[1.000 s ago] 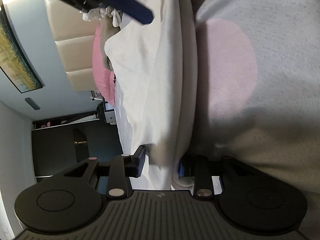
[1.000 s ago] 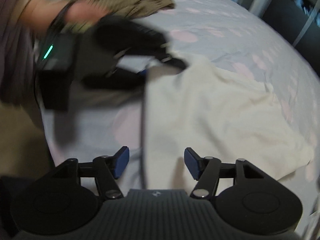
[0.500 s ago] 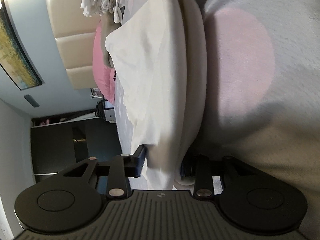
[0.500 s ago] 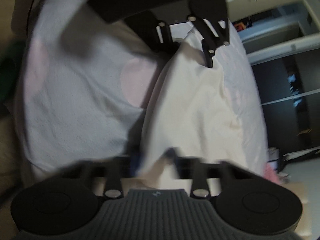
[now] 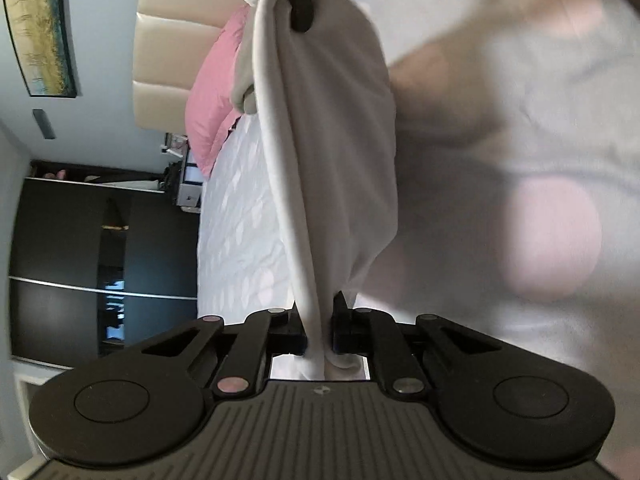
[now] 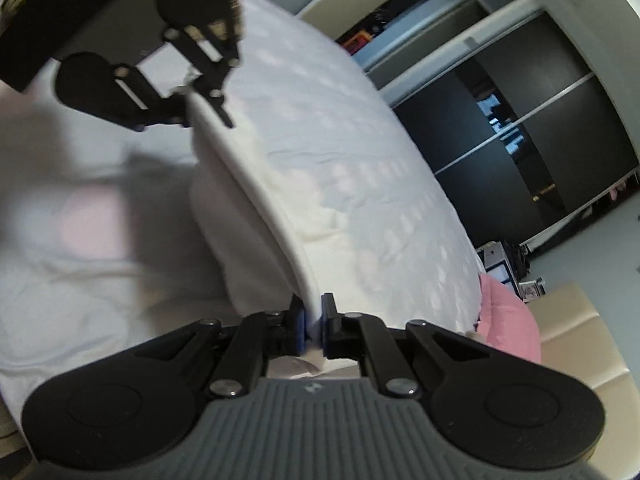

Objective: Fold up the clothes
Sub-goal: 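Grasp the folded T-shirt edge with the right gripper while the left gripper holds, then lift the folded white T-shirt with both grippers and carry it toward the headboard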

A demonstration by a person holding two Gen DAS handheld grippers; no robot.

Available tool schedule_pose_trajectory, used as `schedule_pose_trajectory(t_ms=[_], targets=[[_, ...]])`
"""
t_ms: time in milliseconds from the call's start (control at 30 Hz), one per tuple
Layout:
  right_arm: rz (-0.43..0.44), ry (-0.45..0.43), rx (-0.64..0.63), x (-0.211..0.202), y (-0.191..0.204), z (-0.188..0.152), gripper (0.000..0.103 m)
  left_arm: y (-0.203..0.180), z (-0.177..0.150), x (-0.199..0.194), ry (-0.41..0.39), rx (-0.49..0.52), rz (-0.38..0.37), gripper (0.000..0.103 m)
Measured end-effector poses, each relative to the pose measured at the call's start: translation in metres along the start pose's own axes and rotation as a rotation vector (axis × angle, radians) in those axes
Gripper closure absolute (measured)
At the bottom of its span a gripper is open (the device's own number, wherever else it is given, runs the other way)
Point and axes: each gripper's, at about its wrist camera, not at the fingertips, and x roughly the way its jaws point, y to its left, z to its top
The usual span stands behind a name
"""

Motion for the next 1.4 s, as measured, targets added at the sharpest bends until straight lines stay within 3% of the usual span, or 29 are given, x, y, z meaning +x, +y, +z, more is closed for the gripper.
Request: schedule_pose_trajectory(t_ms=[267,433,600,733,867,1000,1167,1400], targets=[[-0.006,-0.066,0.079,-0.050,-0.096,0.024,0.095,0.114,0.018,-0.053,-0.025,-0.074,-0.094,0.096],[0.034,-0.100,0.161,-0.085,-0.147,0.043,0.095,0.176,0.027,-0.095,-0.041,-0.143,-0.183,0.097],[0.087,-0.111,0.186,-0.109,-0.170,0.057,0.095,0.219,0.030,-0.118,-0.023,-0.192,-0.271,0.097],[0.151,-0.116,0.228,-0.121,-0.179,0.058,0.095,0.234,0.019,-0.131,-0.040,-0.242,-0.452,0.097],[0.208,-0.108,0.241,-0.119,-0.185,0.063,0.095,0.227,0.013,-0.136,-0.056,-0.252,-0.541,0.097],[0.211,-0.083,0.217,-0.114,-0.177,0.066,0.095,0.216,0.012,-0.131,-0.044,-0.254,-0.523,0.097],[0.181,-0.061,0.219,-0.115,-0.180,0.064,0.095,0.236,0.021,-0.131,-0.058,-0.355,-0.472,0.097],[0.104,-0.053,0.269,-0.139,-0.208,0.044,0.095,0.266,0.057,-0.146,-0.144,-0.348,-0.424,0.097]])
